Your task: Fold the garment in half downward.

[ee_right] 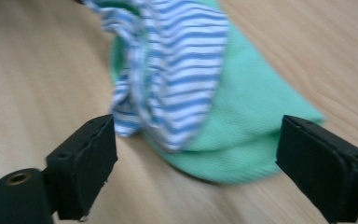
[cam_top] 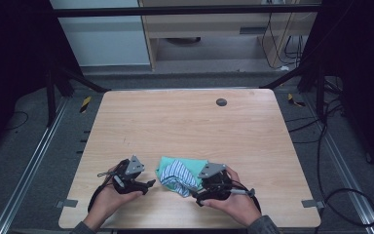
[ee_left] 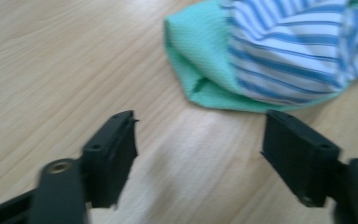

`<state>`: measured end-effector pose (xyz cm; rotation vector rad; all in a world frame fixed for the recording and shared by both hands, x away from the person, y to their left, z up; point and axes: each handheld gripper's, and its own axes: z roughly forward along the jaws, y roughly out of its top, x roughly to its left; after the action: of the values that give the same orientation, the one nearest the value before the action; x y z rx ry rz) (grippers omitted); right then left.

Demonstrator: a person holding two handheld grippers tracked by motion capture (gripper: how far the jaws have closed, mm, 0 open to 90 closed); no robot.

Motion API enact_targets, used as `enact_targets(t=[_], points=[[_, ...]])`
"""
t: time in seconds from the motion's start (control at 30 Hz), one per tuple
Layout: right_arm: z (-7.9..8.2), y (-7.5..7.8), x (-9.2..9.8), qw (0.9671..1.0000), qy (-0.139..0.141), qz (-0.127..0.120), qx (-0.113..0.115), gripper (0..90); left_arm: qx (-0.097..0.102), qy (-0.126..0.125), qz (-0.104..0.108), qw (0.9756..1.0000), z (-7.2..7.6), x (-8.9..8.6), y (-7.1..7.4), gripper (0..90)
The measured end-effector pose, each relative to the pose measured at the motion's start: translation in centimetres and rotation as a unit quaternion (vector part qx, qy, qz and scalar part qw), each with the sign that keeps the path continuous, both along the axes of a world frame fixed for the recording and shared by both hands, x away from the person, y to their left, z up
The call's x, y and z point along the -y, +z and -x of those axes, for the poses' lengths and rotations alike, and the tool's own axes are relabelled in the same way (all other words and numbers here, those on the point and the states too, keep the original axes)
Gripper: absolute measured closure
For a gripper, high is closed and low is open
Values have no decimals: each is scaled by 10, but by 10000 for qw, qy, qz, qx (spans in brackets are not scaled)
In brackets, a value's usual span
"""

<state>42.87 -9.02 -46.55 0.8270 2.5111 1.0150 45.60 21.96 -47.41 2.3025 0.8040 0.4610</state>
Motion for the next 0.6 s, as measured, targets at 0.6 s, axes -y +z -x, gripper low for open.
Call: enact_targets(t=[0.6], points=[[-59, -27, 91, 9757, -2183, -144, -134, 77, -286, 1094, 248, 9933, -51, -59, -28, 44]])
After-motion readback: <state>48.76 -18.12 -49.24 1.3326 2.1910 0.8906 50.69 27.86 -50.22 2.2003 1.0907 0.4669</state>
